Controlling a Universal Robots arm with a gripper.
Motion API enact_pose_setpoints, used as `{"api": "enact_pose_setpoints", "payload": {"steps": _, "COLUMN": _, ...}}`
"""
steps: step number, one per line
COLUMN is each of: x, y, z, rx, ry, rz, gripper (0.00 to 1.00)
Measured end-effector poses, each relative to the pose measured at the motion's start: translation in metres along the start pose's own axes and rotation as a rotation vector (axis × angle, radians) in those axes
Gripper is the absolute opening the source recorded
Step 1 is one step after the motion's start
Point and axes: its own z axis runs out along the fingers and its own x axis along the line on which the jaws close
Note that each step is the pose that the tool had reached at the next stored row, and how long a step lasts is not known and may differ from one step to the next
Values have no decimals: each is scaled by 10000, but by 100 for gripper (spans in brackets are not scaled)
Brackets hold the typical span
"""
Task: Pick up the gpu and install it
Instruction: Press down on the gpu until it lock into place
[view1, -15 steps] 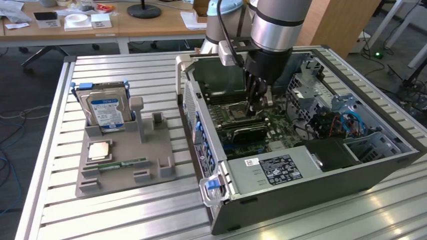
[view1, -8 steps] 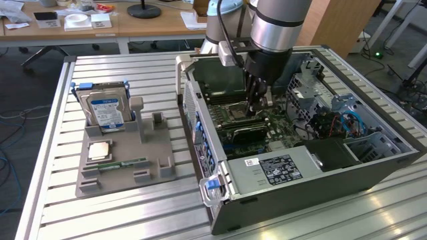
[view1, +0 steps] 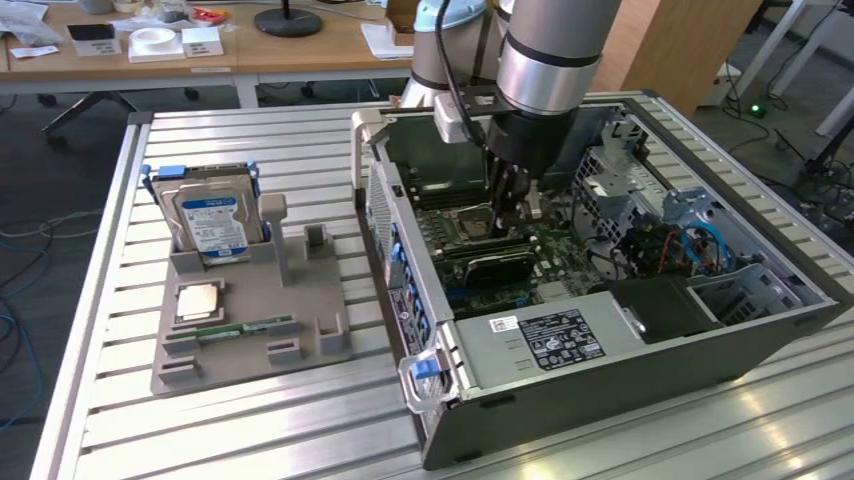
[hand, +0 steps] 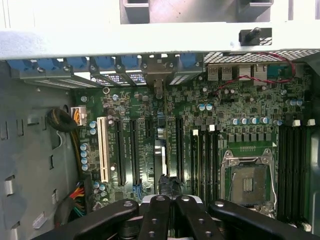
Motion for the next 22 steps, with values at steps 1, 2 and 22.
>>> {"api": "enact_pose_setpoints", "payload": {"steps": 1, "x": 0, "y": 0, "z": 18, "rx": 0, "ry": -1, "rz": -4, "gripper": 11}}
{"api": "enact_pose_setpoints", "payload": {"steps": 2, "x": 1, "y": 1, "z": 36, "rx": 0, "ry": -1, "rz": -7, "gripper": 11}}
{"api": "enact_pose_setpoints", "payload": {"steps": 22, "x": -7, "y": 9, "z": 266, "rx": -1, "ry": -3, "rz": -17, "gripper": 11}}
